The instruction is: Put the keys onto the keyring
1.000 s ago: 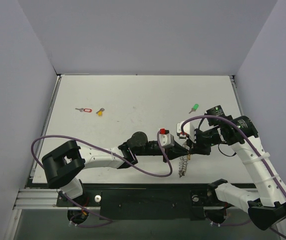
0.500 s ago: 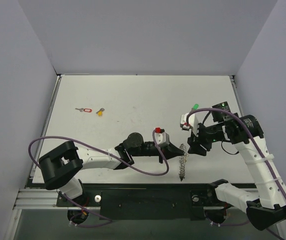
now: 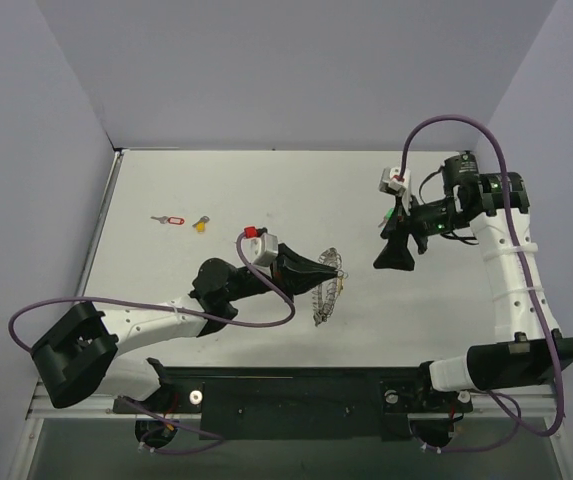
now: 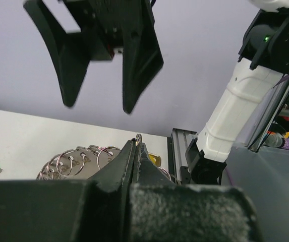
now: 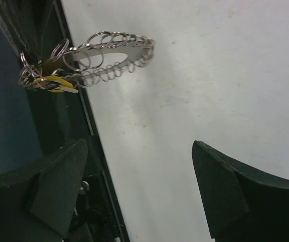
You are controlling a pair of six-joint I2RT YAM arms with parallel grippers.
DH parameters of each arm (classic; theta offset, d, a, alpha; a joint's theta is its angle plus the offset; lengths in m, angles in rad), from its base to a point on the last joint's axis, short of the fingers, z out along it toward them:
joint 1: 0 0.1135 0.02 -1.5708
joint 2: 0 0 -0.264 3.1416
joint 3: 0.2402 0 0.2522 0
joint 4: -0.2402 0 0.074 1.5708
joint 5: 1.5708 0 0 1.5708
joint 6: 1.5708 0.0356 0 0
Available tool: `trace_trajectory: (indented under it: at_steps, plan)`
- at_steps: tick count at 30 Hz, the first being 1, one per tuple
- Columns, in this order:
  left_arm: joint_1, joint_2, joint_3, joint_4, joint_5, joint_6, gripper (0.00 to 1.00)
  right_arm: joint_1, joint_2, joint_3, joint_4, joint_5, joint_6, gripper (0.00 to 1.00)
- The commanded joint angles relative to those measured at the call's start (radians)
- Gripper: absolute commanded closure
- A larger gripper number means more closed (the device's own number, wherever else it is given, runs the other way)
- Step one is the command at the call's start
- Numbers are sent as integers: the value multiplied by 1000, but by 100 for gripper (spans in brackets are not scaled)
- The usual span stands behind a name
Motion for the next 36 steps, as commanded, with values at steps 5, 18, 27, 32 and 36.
trace_trajectory:
  at_steps: [5, 18, 27, 32, 36]
  plan:
    - [19, -58, 63, -46, -29, -50, 100, 101, -10, -161, -315, -321, -336, 22]
    - [25, -68, -22, 81, -130, -152, 100, 157, 47, -132, -276, -416, -246, 55]
    - [24, -50, -51, 135, -169, -179, 100, 194, 60, -137, -153, -357, -67, 59]
    - [24, -44, -49, 127, -176, -176, 100, 219, 39, -166, 9, -292, 117, 57]
    - [24, -53, -49, 100, -189, -166, 100, 216, 11, -170, 83, -254, 203, 57]
